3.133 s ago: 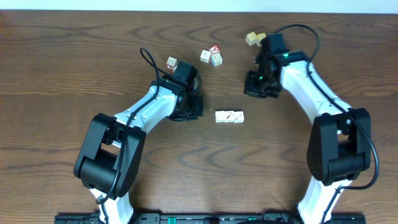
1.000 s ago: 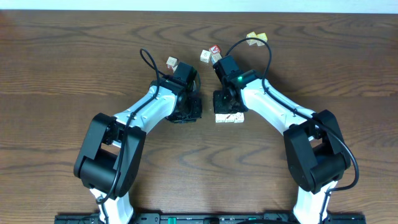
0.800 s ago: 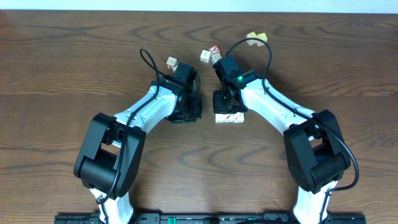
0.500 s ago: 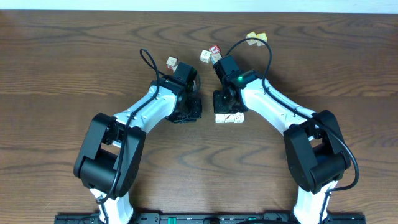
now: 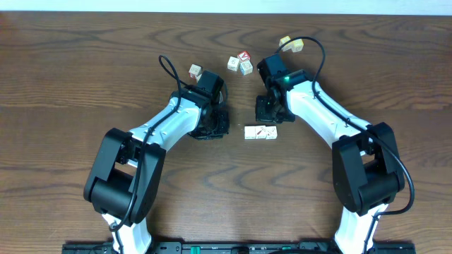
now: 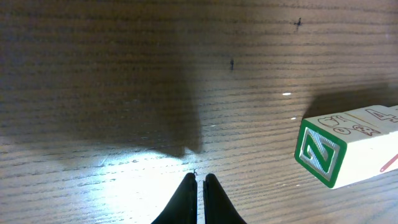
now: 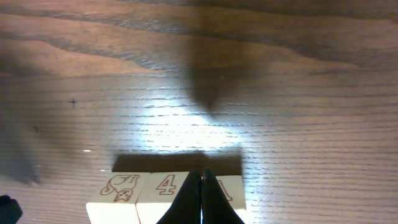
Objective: Lift 3 blocks
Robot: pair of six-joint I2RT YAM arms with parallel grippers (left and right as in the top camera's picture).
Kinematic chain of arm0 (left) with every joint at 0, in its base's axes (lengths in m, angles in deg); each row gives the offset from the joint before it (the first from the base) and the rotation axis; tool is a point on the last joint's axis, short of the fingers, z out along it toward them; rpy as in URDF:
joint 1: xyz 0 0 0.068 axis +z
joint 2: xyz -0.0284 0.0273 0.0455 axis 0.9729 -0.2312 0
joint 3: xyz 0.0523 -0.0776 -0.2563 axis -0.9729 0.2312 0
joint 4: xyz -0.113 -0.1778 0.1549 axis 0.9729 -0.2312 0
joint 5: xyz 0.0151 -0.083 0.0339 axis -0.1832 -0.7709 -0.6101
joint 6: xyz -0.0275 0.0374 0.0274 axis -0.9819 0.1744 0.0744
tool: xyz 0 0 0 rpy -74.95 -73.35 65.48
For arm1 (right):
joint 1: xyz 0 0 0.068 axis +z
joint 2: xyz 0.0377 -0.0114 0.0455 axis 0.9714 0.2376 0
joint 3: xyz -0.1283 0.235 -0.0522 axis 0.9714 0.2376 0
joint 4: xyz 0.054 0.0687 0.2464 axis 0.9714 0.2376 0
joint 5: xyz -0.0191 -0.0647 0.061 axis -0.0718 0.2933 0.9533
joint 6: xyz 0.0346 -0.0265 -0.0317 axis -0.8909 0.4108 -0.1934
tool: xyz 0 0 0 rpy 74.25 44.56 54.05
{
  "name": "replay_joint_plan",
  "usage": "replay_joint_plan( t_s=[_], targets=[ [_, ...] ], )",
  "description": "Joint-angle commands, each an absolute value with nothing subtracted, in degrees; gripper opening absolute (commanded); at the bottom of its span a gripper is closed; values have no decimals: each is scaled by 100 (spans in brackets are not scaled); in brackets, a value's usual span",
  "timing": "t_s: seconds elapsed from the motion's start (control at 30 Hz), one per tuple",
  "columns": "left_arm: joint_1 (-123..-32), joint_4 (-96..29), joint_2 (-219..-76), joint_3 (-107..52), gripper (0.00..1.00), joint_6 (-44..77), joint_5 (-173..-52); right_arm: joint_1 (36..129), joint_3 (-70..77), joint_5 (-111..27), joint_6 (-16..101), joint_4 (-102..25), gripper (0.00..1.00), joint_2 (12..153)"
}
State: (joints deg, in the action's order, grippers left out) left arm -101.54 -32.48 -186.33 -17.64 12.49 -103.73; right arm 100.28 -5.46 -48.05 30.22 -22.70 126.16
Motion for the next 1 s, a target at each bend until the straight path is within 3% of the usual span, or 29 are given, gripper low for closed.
replay_joint_plan(
  t_s=[0.0, 0.97],
  targets=[
    [-10161, -3264, -18545, -1823, 7, 1319, -10296, 10127, -568, -4859, 3107, -2255, 1, 12686],
    [-10161, -3268, -18545, -1823, 7, 1319, -10296, 10282, -358, -4864, 3059, -2238, 1, 12686]
  ],
)
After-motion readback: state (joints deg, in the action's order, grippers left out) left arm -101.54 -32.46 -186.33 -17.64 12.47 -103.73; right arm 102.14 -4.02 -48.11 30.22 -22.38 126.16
